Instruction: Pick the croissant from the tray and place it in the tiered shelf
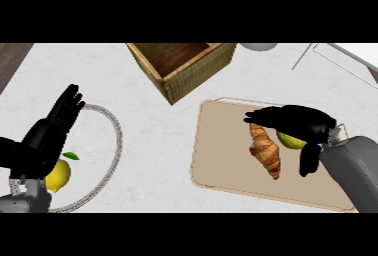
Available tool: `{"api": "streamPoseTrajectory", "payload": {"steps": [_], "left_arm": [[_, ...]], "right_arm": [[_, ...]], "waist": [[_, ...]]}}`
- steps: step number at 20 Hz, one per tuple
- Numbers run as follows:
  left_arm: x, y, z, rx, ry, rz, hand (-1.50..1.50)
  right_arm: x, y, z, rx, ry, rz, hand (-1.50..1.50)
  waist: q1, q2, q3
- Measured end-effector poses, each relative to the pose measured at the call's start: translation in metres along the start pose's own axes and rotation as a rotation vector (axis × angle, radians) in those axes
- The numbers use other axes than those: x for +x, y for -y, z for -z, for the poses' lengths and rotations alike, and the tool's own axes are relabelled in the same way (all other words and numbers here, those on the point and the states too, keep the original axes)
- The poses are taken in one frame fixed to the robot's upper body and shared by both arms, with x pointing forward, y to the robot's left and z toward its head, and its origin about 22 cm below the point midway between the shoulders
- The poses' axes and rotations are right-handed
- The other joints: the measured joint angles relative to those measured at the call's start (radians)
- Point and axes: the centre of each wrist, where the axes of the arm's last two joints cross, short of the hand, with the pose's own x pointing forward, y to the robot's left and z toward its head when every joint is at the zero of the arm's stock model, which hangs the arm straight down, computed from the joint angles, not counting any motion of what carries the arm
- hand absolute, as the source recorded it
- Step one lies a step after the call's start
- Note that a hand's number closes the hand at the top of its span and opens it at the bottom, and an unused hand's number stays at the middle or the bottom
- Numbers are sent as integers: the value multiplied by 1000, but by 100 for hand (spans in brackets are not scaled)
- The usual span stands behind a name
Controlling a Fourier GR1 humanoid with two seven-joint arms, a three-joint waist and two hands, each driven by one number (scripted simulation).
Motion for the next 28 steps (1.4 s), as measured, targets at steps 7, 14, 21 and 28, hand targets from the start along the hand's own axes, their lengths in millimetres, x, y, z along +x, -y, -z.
{"api": "streamPoseTrajectory", "payload": {"steps": [7,14,21,28], "left_arm": [[-8,2,0,-2,-4,-4,0],[-10,3,-2,-7,-2,-1,0],[-7,4,0,-10,0,-1,0],[-8,3,-3,-10,8,0,0]], "right_arm": [[-11,-13,17,40,-15,-7,-150],[-23,-31,29,77,-17,-1,-150],[-26,-46,40,83,0,1,-150],[-33,-52,48,39,26,-4,150]], "waist": [[1,0,0],[2,0,0],[-1,-13,-11],[2,-27,-22]]}}
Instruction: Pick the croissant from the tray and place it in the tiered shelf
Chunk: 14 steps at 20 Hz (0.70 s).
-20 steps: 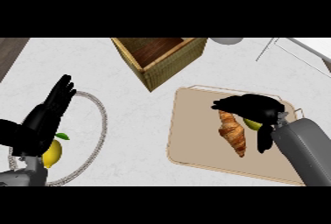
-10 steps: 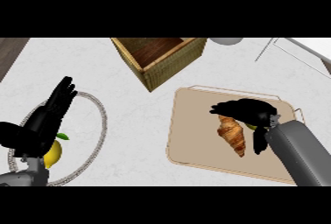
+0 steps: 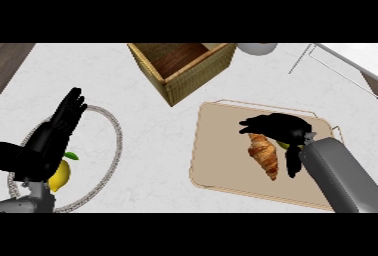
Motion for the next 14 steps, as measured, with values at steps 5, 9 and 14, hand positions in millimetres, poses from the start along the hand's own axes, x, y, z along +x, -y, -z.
{"api": "streamPoseTrajectory", "payload": {"steps": [5,9,14], "left_arm": [[-8,0,2,3,-5,0,0],[-2,-1,-2,-4,-3,-3,0],[0,2,2,0,-9,1,0]], "right_arm": [[-6,0,2,-122,39,-46,150],[-10,2,4,-188,71,-75,150],[-17,8,-2,-295,89,-68,150]], "waist": [[4,2,1],[8,4,3],[0,14,8]]}}
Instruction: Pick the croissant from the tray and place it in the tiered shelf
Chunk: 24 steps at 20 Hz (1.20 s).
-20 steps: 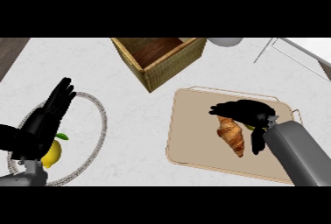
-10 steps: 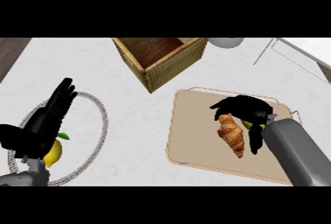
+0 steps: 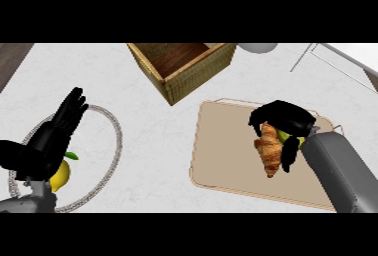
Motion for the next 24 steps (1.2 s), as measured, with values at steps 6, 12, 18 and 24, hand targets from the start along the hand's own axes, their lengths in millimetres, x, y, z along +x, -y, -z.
{"api": "streamPoseTrajectory", "payload": {"steps": [6,12,18,24], "left_arm": [[-1,-5,-4,19,-7,1,0],[-3,-7,-6,31,-15,0,0],[0,-1,-2,-1,-2,-1,0],[4,10,4,-33,9,0,0]], "right_arm": [[-15,12,-6,-248,-438,139,150],[-25,40,-9,-585,-961,286,150],[-3,111,16,-962,-1310,265,150],[39,192,52,-1172,-1523,159,150]], "waist": [[-19,7,8],[-25,4,7],[12,8,4],[39,17,7]]}}
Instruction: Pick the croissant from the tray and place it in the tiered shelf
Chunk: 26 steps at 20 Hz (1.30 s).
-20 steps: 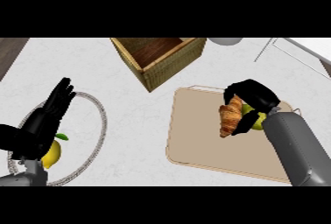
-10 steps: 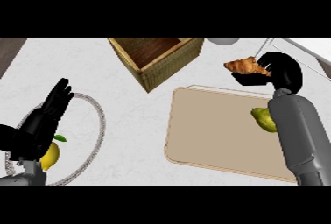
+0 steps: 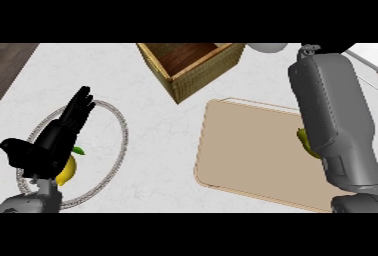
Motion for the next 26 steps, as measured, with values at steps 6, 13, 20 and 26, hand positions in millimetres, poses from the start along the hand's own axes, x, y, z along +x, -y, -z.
{"api": "streamPoseTrajectory", "payload": {"steps": [6,13,20,26], "left_arm": [[4,-3,6,6,7,1,0],[7,-2,3,-3,16,1,0],[8,3,6,-12,26,-10,0],[4,-2,3,5,27,6,0]], "right_arm": [[51,29,4,-130,-5,-31,150],[63,51,36,-190,-39,4,150],[65,90,60,-246,-77,448,150],[25,65,88,-271,-68,382,150]], "waist": [[6,8,3],[11,14,6],[16,21,11],[1,28,3]]}}
